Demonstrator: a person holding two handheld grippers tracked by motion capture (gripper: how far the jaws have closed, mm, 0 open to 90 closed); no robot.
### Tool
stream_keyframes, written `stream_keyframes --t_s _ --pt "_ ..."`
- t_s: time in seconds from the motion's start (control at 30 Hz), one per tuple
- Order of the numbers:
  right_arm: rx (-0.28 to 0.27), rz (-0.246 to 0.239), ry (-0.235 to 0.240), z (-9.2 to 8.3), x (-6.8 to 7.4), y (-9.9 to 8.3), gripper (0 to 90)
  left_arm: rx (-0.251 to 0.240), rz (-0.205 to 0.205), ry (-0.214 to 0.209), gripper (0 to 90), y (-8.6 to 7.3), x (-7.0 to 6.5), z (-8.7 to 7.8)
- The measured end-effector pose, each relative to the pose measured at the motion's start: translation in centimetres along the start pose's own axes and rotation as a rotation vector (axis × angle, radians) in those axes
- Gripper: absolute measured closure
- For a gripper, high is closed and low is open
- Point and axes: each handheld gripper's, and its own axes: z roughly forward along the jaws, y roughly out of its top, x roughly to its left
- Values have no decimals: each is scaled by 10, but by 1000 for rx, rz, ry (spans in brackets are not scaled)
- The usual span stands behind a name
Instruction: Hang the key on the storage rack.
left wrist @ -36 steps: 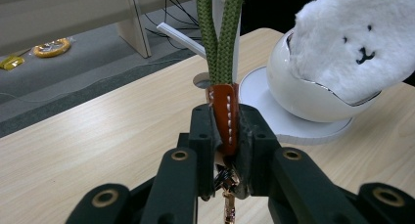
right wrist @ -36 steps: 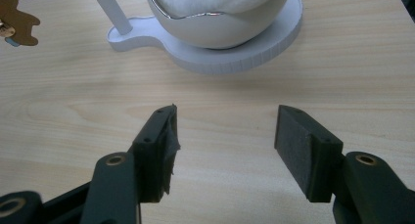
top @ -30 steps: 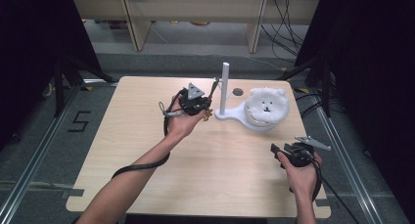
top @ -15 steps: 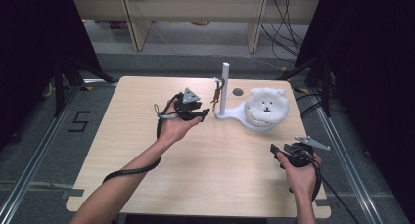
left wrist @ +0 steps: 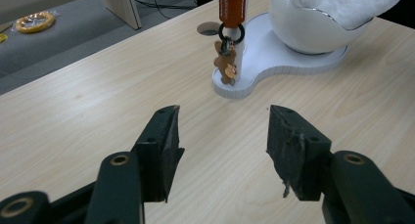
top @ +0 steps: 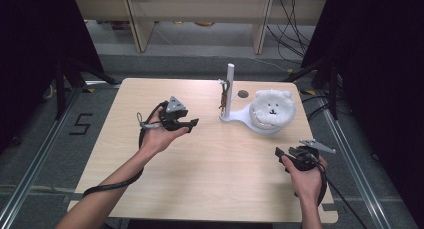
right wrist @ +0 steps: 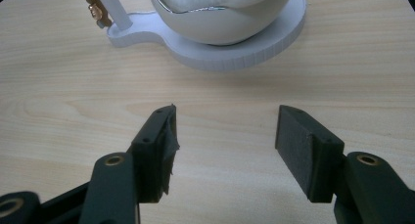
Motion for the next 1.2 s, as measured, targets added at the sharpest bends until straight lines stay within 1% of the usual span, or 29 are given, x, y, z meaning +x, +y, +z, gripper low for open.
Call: stream_keyframes --t_s 0.03,0.07,0.1,0.13,0.2,0.23,0.27,0.33,0.37,0.4,0.43,0.47,0.5,0.53,0.57,0.67,0.73,0.77,0.8,0.87,0.93,0.97,1.0,1.03,1.07,1.1,1.13,1.17,1.2 --pt "1 -3 -3 0 0 0 419 4 11 4 455 -3 2 -4" --pt "1 -3 -2 0 0 0 418 1 12 7 454 -6 4 -7" --pt "1 -3 -1 0 0 0 418 5 13 5 454 -9 5 -11" --pt "2 -3 -2 0 0 0 418 -3 9 2 453 -13 7 -16" --pt "3 -3 1 0 0 0 417 -3 7 9 452 -19 10 -23" --pt "1 27 -4 1 3 -1 417 -19 2 11 452 -22 12 -28" --pt "8 51 -2 0 5 -1 417 -57 -13 20 455 -28 13 -34" --pt "17 47 2 0 5 -2 416 -66 -26 28 459 -34 15 -42" --pt "18 45 -4 1 5 -2 416 -72 -36 29 459 -38 16 -45" --pt "8 -7 -4 2 0 -1 416 -78 -49 30 458 -42 17 -50" --pt "5 -10 -14 3 1 -2 415 -84 -56 38 458 -46 19 -54" --pt "6 -14 -7 4 0 -2 415 -85 -60 49 458 -51 20 -58" --pt "16 -1 1 3 1 -2 414 -95 -70 56 458 -56 22 -62" --pt "21 38 -7 3 5 -3 414 -99 -77 66 458 -61 23 -66" --pt "22 50 -4 4 6 -4 413 -108 -78 71 459 -67 24 -70" --pt "33 42 -1 4 5 -4 413 -121 -84 94 461 -86 25 -80" --pt "34 44 -9 5 5 -4 412 -125 -93 111 461 -100 27 -86" --pt "31 44 -5 5 6 -5 411 -119 -101 128 461 -106 28 -89" --pt "48 43 -16 4 6 -5 411 -124 -110 139 461 -113 30 -91" --pt "33 40 0 6 6 -5 410 -128 -120 163 460 -126 32 -94" --pt "24 -16 -10 8 3 -5 409 -125 -140 193 456 -139 34 -97" --pt "22 -8 -7 9 4 -6 409 -133 -149 199 455 -144 35 -98" --pt "33 -8 -6 8 5 -5 409 -138 -158 210 454 -150 36 -99" --pt "37 27 0 9 8 -6 409 -142 -166 223 454 -155 36 -99" --pt "43 39 2 8 9 -7 408 -153 -167 228 453 -159 37 -99" --pt "45 38 -7 8 10 -7 407 -174 -168 229 453 -163 37 -99" --pt "39 34 -12 10 10 -8 406 -181 -168 230 453 -166 37 -99" --pt "46 36 -1 10 10 -8 406 -192 -164 229 453 -168 37 -98" --pt "43 34 2 10 10 -8 405 -188 -159 236 451 -170 37 -98"
